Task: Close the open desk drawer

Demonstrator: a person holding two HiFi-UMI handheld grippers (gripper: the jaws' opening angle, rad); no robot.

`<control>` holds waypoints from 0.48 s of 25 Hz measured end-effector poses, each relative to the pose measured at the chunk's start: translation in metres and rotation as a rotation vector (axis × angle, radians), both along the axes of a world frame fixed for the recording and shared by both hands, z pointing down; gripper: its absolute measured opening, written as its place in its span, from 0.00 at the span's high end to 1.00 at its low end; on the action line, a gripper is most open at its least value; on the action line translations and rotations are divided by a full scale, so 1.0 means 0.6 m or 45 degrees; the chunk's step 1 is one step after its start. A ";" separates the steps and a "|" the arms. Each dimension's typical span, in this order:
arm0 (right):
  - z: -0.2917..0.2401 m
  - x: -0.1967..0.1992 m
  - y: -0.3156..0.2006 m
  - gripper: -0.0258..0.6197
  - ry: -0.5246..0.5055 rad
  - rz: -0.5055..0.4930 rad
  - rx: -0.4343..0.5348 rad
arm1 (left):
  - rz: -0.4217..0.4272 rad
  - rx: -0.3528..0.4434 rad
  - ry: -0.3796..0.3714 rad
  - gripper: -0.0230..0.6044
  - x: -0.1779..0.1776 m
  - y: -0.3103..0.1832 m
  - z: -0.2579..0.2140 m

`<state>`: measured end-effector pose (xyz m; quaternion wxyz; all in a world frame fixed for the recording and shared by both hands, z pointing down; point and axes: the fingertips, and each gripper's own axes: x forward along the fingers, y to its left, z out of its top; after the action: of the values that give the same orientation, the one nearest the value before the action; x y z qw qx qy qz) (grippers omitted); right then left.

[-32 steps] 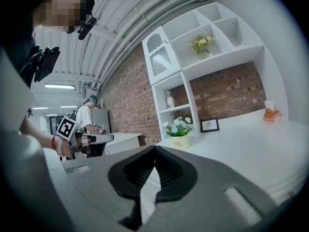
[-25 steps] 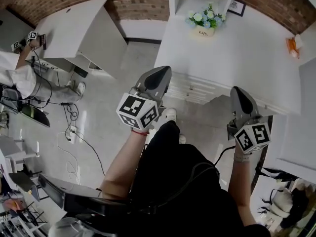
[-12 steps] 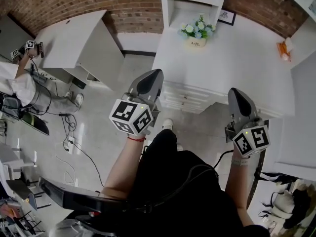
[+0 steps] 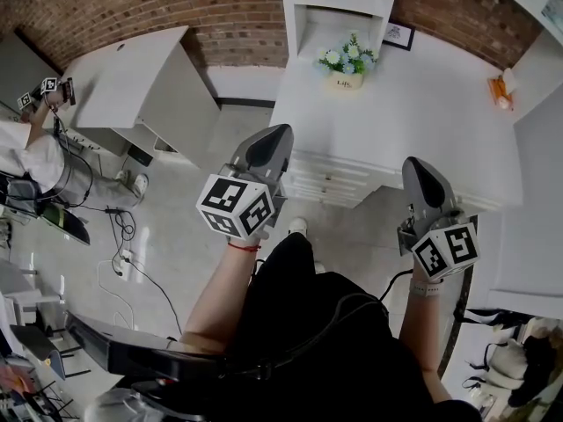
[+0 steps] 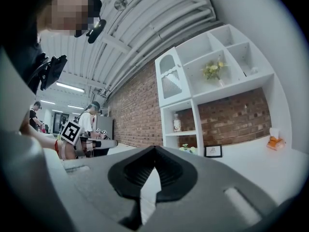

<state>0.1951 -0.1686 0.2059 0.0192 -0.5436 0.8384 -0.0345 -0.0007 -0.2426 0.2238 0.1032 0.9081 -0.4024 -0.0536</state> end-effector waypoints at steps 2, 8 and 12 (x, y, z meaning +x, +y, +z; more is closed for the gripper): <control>0.000 0.001 0.000 0.96 -0.007 0.003 0.001 | 0.007 -0.010 -0.005 0.97 0.004 -0.003 0.003; -0.002 0.001 0.001 0.96 -0.013 0.014 0.004 | 0.024 -0.021 0.007 0.97 0.010 -0.005 0.002; -0.001 -0.001 0.001 0.96 -0.029 0.018 0.001 | 0.038 -0.032 0.027 0.97 0.014 -0.005 -0.003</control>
<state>0.1943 -0.1678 0.2052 0.0292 -0.5490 0.8344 -0.0401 0.0078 -0.2454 0.2220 0.1197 0.9120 -0.3882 -0.0565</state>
